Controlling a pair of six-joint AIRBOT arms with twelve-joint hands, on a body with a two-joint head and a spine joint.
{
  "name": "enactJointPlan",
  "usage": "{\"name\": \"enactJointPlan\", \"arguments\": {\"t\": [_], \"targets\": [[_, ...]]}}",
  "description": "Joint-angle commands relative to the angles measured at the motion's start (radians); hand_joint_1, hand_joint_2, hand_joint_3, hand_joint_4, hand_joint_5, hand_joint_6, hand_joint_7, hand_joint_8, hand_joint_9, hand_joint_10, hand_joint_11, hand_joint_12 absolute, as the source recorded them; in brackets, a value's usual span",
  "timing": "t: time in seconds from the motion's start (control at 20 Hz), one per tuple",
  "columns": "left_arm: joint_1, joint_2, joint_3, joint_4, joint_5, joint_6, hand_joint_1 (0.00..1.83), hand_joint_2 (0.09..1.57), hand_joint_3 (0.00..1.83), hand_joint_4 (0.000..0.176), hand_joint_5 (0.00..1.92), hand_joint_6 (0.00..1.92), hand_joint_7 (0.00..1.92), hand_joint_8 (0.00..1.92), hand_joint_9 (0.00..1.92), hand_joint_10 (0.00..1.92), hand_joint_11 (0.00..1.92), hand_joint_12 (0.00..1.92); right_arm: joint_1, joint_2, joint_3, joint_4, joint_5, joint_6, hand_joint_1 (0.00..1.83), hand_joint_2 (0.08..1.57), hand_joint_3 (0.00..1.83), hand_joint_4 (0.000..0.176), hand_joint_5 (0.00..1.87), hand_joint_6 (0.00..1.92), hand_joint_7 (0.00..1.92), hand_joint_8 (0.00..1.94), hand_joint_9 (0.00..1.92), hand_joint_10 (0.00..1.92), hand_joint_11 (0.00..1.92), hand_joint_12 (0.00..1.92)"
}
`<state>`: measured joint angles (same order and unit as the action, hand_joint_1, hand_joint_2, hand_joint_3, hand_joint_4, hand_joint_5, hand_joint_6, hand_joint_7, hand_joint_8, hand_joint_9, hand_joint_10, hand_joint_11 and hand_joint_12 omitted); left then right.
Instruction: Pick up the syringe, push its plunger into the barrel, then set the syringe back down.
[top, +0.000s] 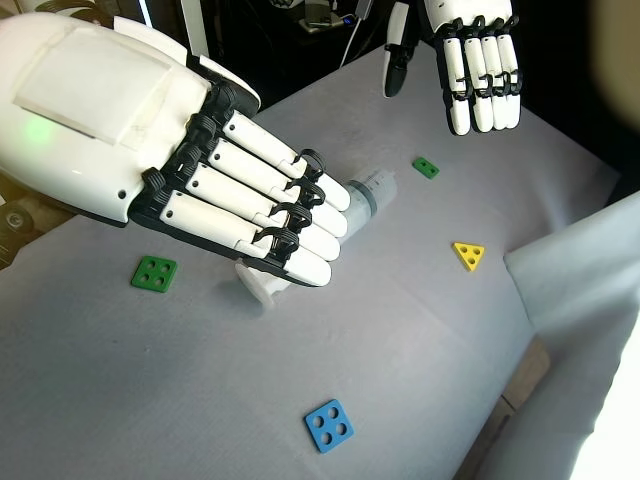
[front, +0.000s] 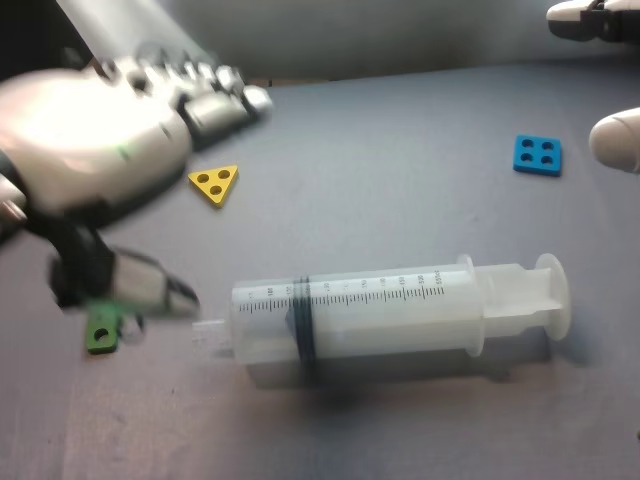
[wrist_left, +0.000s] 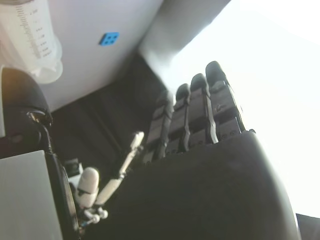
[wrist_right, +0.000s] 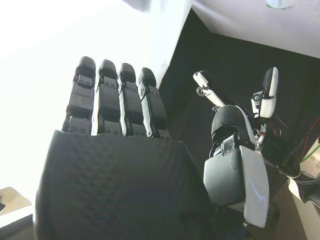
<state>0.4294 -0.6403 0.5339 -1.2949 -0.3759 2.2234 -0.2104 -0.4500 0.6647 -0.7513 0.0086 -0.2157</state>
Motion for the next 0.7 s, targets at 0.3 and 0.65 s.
{"name": "enactJointPlan", "arguments": {"t": [0.3, 0.65], "targets": [[0.075, -0.139, -0.035, 0.08, -0.227, -0.061, 1.12, 0.94, 0.01, 0.0, 0.04, 0.0, 0.02, 0.0, 0.04, 0.0, 0.0, 0.41, 0.019, 0.001, -0.005, 0.008, 0.075, -0.005, 0.0, 1.18, 0.0, 0.0, 0.17, 0.0, 0.12, 0.0, 0.07, 0.0, 0.0, 0.2], [0.133, -0.331, 0.022, 0.084, -0.394, -0.011, 1.14, 0.94, 0.0, 0.0, 0.07, 0.0, 0.04, 0.0, 0.07, 0.0, 0.0, 0.49, 0.022, 0.001, -0.006, 0.008, 0.072, -0.009, 0.0, 1.17, 0.0, 0.0, 0.17, 0.0, 0.13, 0.0, 0.08, 0.01, 0.0, 0.21]]}}
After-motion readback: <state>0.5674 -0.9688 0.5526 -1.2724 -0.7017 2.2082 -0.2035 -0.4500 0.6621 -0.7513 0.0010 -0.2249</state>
